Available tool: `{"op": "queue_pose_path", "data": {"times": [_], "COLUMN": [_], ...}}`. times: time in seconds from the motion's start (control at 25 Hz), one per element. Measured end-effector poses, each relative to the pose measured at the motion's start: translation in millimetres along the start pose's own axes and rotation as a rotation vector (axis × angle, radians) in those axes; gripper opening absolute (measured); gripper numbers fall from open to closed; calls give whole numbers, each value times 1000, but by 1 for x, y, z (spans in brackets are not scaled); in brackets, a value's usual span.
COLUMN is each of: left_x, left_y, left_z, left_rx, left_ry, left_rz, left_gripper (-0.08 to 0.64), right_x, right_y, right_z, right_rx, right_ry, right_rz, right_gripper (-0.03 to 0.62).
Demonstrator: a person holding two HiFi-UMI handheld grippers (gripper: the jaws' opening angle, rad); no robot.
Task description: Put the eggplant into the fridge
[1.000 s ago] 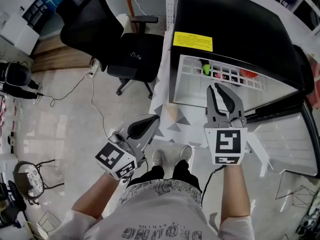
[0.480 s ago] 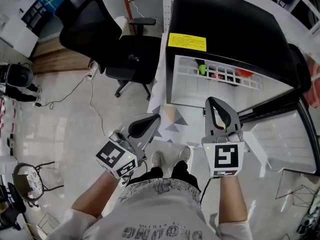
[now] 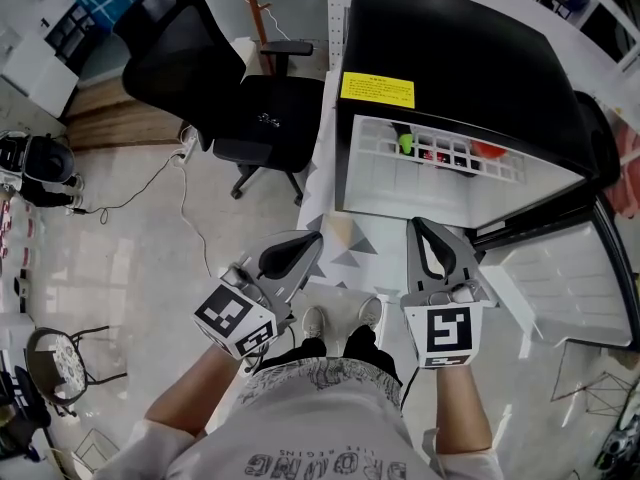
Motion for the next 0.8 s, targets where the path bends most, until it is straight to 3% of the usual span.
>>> {"op": "queue_pose_path", "data": {"times": [0.8], "left_x": [2], "left_y": [-6], "left_z": [7], "left_rx": [14], "left_ry": [-8], "left_rz": [-13], "left_gripper": [8], "right_x": [-16], "right_y": [-10], "right_z": [11], "right_rx": [46], "right_ry": [35], "right_rz": [39], "right_gripper": [3]}}
Point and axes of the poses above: the fingertips, and each gripper's own axes: y forward along the fingers, z to its left, x out of its top, the point moved 9 cm from there along -y, backward along the fingers, and after that the axes turned 7 degrees about x, right-handed, at the moved point
